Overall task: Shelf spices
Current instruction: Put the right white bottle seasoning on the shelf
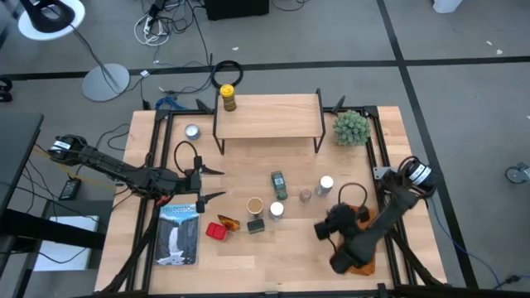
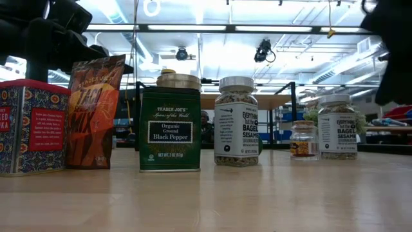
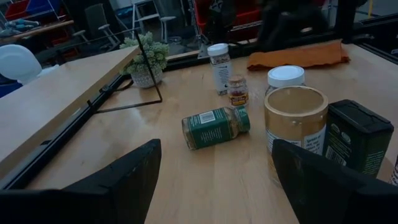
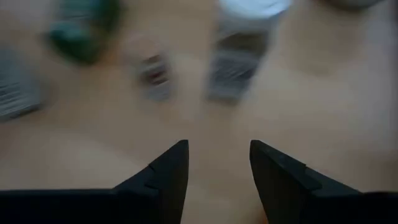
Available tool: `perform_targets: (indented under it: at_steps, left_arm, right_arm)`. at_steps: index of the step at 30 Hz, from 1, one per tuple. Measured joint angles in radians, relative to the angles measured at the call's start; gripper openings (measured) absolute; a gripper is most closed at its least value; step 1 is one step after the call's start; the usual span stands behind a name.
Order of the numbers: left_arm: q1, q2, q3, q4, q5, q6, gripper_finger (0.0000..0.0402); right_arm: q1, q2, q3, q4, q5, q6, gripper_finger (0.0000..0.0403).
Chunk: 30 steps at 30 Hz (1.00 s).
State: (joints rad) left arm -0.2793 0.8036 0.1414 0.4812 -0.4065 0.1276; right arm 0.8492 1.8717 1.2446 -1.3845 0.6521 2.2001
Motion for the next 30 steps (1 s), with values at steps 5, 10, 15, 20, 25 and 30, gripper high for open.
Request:
perform_targets:
  at_steps: [5,10,15,20,25,30]
  left_arm:
    - [0.0,0.0,0.0,0.001,0.0,0.0,0.0312]
    - [0.0,0.0,0.0,0.028,0.0,-0.001,0.0312]
    - [0.0,0.0,0.0,0.029,0.0,-0.001,0.0312]
    - [0.0,0.0,0.0,0.023,0.0,-0.001,0.0312]
    - [0.0,0.0,0.0,0.022,0.0,-0.001,0.0312]
    - [0.0,0.0,0.0,0.022,0.0,0.0,0.0312]
  right_arm:
    - [0.075,0.006,0.01,0.145,0.086,-0.028,0.017]
    - [0.096,0.016,-0.008,0.151,0.104,-0.022,0.017]
    - [0.073,0.024,-0.029,0.217,0.182,-0.107,0.017]
    - [0.065,0.026,-0.061,0.258,0.19,-0.123,0.017]
    - [0.065,0.026,-0.103,0.317,0.171,-0.087,0.0183]
    - [0.065,0.026,-0.155,0.39,0.157,-0.081,0.02]
